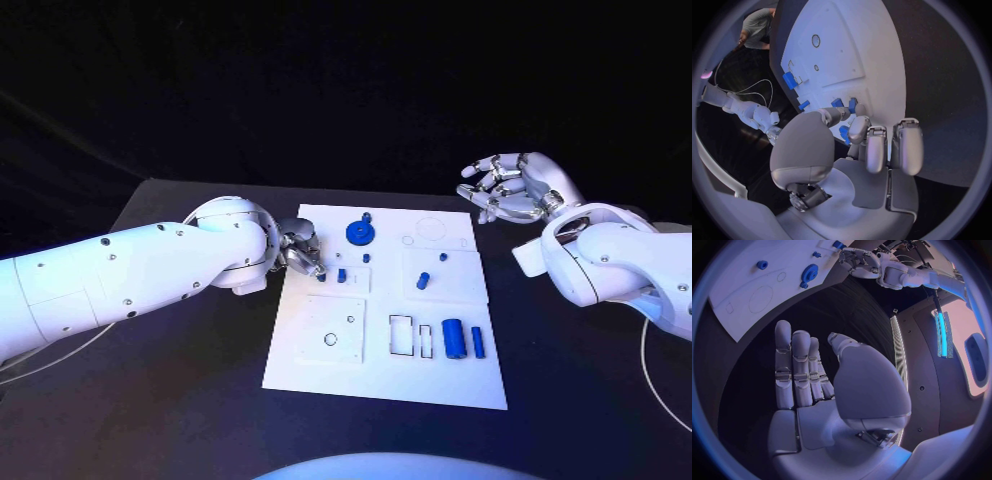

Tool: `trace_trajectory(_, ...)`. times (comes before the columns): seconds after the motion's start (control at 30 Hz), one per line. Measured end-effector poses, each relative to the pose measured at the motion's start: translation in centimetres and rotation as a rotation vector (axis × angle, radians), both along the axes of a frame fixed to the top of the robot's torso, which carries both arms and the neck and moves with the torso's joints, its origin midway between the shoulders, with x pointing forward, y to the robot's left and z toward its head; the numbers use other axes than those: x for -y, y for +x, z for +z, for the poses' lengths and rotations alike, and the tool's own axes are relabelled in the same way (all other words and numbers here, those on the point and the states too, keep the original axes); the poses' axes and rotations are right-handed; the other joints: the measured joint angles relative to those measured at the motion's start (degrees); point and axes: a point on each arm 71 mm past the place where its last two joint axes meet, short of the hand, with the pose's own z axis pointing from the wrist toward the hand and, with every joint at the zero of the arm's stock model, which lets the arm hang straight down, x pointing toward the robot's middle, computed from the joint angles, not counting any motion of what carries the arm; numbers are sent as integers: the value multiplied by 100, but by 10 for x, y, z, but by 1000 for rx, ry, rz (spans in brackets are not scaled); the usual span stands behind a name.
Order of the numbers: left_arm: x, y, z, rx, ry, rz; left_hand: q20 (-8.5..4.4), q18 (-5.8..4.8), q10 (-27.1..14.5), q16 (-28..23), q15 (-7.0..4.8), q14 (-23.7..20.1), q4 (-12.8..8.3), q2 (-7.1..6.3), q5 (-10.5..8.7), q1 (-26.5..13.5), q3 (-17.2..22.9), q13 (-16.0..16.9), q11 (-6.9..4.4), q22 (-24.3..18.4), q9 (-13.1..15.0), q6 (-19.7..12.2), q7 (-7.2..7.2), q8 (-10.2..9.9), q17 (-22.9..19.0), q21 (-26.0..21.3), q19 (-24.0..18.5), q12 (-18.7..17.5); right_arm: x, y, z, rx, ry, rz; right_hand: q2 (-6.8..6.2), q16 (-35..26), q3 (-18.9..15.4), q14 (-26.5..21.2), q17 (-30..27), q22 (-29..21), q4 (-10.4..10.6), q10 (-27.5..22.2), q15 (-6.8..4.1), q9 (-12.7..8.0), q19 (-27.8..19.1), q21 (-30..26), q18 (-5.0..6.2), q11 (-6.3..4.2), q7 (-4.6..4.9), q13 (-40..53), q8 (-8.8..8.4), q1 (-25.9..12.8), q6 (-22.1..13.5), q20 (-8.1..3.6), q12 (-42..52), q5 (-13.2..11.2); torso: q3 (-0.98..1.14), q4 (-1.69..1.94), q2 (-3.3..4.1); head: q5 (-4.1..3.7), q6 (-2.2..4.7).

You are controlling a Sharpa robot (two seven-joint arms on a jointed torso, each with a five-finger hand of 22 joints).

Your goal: Assemble the parts on the task board

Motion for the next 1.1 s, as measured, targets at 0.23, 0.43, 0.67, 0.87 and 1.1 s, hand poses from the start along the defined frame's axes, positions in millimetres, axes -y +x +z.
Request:
trace_trajectory(0.23, 0, 0, 0, -2, -1, 4, 0, 0, 20, 0, -20, -20, -18, -2, 31, -110, -16, 6, -20, 0, 12, 17, 1, 0, 0, 0, 0, -1, 0, 0, 0, 0, 0, 0, 0, 0, 0, 0, 0, 0, 0, 0, 0, 0, 0, 1, 0, 0, 0, 0, 0, 0, 0, 0, 0, 0, 0, 0, 0, -5, 1)
trace_trajectory(0.43, 0, 1, 0, -4, -2, 8, -21, 0, 51, 0, -53, -11, -196, -48, 31, -243, 96, 15, -50, 0, 15, 39, -19, 1, 0, 0, 21, -1, 0, 0, 0, 0, 0, 0, 0, -22, 0, 0, 0, -18, 0, 0, 0, 0, 0, -36, 0, 0, 0, -13, 0, 0, 0, 0, 0, 0, 0, 0, 1, -7, -5)
trace_trajectory(0.67, 0, 1, -1, -6, -4, 13, -42, 0, 51, 0, -62, -20, -271, -71, 4, -326, 126, 23, -50, 0, 13, 57, -19, 0, 0, 0, 0, -1, 0, 0, 0, 1, 0, 0, 0, -22, 0, 0, 0, -19, 0, 1, 0, 1, 1, -36, 0, 0, 0, -14, 0, 0, 0, 1, 0, 0, 0, 0, 1, -7, -11)
trace_trajectory(0.87, 0, 2, -1, -7, -5, 16, -42, 0, 51, 0, -62, -21, -287, -71, 4, -372, 110, 28, -51, 0, 3, 127, -71, 0, 0, 0, 0, -1, 0, 0, 0, 1, 0, 0, 0, -22, 0, 0, -5, -30, 0, 1, 0, 0, 20, -35, 0, 1, 0, -22, 0, 0, 0, 21, 0, 0, 0, 0, 1, -7, -15)
trace_trajectory(1.1, 0, 2, -1, -8, -6, 19, -42, 0, 51, 0, -61, -21, -287, -102, 4, -403, 110, 42, -50, 0, -1, 136, -77, 0, 0, 0, 0, -1, 0, 0, 0, 1, 0, 0, 0, -22, 0, 1, -5, -30, 0, 1, 0, 1, 20, -35, -1, 1, 0, -22, -1, 0, 0, 21, 0, 0, 1, 1, -1, -15, -10)
